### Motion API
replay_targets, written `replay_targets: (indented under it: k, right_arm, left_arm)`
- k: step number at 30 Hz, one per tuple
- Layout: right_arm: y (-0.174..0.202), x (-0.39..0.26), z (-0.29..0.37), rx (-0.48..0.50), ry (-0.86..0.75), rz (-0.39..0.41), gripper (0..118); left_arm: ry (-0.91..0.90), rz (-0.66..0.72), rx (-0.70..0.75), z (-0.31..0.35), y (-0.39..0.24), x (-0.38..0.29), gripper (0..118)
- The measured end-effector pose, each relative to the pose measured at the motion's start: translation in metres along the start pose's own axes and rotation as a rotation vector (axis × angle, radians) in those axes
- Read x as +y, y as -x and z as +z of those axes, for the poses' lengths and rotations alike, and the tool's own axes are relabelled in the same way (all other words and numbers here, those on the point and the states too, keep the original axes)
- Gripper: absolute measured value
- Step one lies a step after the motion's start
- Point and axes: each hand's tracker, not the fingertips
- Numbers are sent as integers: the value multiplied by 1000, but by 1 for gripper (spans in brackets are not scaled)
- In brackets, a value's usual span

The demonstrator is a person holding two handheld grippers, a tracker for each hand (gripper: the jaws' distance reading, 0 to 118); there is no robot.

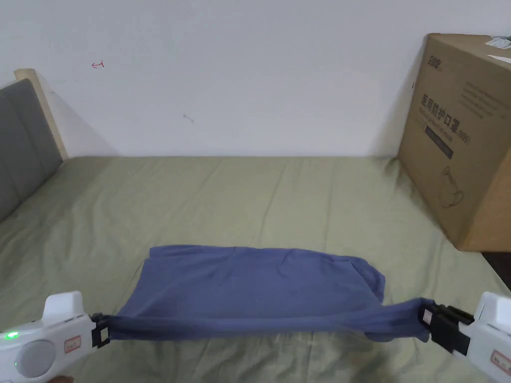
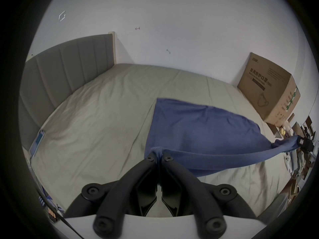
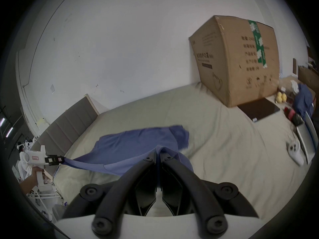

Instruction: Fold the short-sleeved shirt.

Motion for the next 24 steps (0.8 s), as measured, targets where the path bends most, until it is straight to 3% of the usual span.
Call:
replay_targets:
  k: [4,11,20,24]
  right_arm:
    - [5,-39,35,2,29,-38,1]
    - [6,-108,62,-37,141,-36,1]
    - [-13,-180,20,-223,360,-79,1]
    - [-14,-188,14,-257,376,-105,2]
  left_arm:
    - [37,-14,16,22,8,-42,0]
    - [118,-13,40,36,23,-109,0]
    - [259,-53,97,4,20,-156,0]
    - [242,-57,103,7,18,-161,1]
